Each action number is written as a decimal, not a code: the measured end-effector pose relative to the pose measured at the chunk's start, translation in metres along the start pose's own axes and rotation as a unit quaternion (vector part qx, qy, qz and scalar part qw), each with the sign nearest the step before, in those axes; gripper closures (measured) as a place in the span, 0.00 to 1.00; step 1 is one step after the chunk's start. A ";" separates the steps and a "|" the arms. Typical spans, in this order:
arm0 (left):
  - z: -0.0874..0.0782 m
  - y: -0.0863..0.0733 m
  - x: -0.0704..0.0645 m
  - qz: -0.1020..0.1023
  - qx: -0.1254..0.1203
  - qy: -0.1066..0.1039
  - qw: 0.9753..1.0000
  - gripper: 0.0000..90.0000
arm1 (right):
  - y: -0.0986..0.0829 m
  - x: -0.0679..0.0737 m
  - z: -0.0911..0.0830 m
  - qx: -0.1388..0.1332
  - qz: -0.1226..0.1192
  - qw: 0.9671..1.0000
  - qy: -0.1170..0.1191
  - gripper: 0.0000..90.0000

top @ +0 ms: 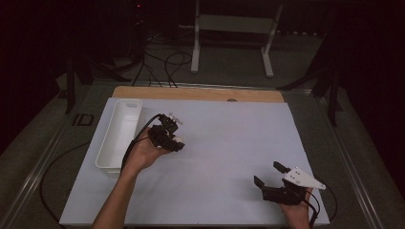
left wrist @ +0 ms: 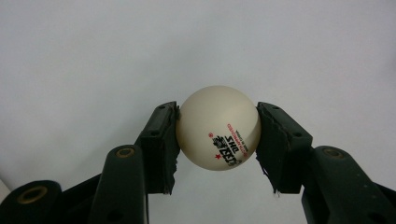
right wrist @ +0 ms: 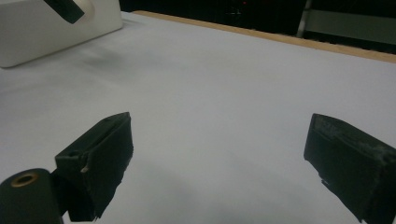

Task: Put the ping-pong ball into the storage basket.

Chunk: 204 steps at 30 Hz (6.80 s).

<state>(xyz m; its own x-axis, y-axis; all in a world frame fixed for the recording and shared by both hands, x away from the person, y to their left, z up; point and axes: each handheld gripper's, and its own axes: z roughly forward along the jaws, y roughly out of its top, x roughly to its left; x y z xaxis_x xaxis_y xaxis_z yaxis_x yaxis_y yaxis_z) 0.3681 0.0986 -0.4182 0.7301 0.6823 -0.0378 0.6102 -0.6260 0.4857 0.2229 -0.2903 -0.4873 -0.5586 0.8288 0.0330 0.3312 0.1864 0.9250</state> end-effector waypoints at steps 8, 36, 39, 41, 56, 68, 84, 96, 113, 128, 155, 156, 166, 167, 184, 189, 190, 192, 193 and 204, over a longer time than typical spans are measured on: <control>-0.004 0.001 0.000 0.001 -0.003 0.001 1.000 0.57 | 0.000 0.000 0.000 0.000 -0.001 1.000 0.001 0.09; -0.019 0.005 0.003 0.003 -0.005 0.006 1.000 0.57 | 0.000 0.001 0.001 0.001 -0.002 1.000 0.003 0.09; -0.019 0.005 0.003 0.001 -0.006 0.006 1.000 0.57 | 0.000 0.001 0.001 0.001 -0.002 1.000 0.003 0.08; -0.020 0.005 0.004 0.000 -0.007 0.006 1.000 0.57 | 0.000 0.000 0.001 0.002 -0.001 1.000 0.003 0.09; -0.028 0.005 0.007 -0.004 -0.008 0.014 1.000 0.57 | 0.000 0.000 0.001 0.002 -0.001 1.000 0.003 0.08; -0.035 0.004 0.009 -0.008 -0.012 0.021 1.000 0.57 | 0.000 0.001 0.001 0.001 -0.003 1.000 0.004 0.08; -0.041 0.003 0.010 -0.011 -0.016 0.027 0.999 0.57 | 0.000 0.001 0.002 0.003 -0.003 1.000 0.005 0.08; -0.045 0.001 0.012 -0.016 -0.019 0.029 0.999 0.57 | 0.000 0.002 0.002 0.003 -0.003 1.000 0.005 0.08; -0.048 -0.001 0.015 -0.019 -0.018 0.032 0.999 0.57 | -0.001 0.002 0.003 0.004 -0.002 1.000 0.006 0.08; -0.052 -0.003 0.019 -0.025 -0.022 0.037 0.999 0.57 | -0.001 0.001 0.003 0.004 -0.002 1.000 0.005 0.08; -0.058 -0.010 0.026 -0.035 -0.020 0.050 0.998 0.57 | -0.001 0.002 0.003 0.006 -0.001 1.000 0.005 0.08; -0.058 -0.011 0.027 -0.035 -0.021 0.050 0.998 0.57 | -0.001 0.002 0.003 0.006 -0.001 1.000 0.005 0.08; -0.062 -0.013 0.029 -0.035 -0.026 0.053 0.998 0.57 | -0.001 0.002 0.003 0.005 -0.001 1.000 0.005 0.08; -0.062 -0.013 0.029 -0.035 -0.026 0.053 0.998 0.57 | -0.001 0.002 0.003 0.005 -0.001 1.000 0.005 0.08; -0.067 -0.016 0.033 -0.038 -0.032 0.056 0.997 0.57 | -0.001 0.002 0.004 0.008 0.000 1.000 0.005 0.08; -0.068 -0.016 0.034 -0.041 -0.035 0.057 0.997 0.57 | -0.001 0.001 0.003 0.008 0.000 1.000 0.004 0.08; -0.069 -0.017 0.035 -0.042 -0.036 0.057 0.997 0.57 | -0.001 0.001 0.003 0.007 -0.001 1.000 0.004 0.09; -0.070 -0.017 0.036 -0.044 -0.037 0.059 0.997 0.57 | -0.001 0.002 0.003 0.008 -0.001 1.000 0.004 0.08; -0.070 -0.017 0.036 -0.044 -0.037 0.059 0.997 0.57 | -0.001 0.002 0.003 0.008 -0.001 1.000 0.004 0.08; -0.073 -0.022 0.041 -0.052 -0.040 0.065 0.996 0.57 | -0.001 0.002 0.003 0.007 -0.001 1.000 0.004 0.08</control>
<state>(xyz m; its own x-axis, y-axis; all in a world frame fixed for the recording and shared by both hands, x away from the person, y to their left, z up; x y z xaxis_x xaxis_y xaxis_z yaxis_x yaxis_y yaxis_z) 0.3618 0.1681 -0.3664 0.6143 0.7888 0.0192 0.6509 -0.5204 0.5527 0.2241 -0.2873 -0.4894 -0.5657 0.8239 0.0343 0.3404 0.1955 0.9197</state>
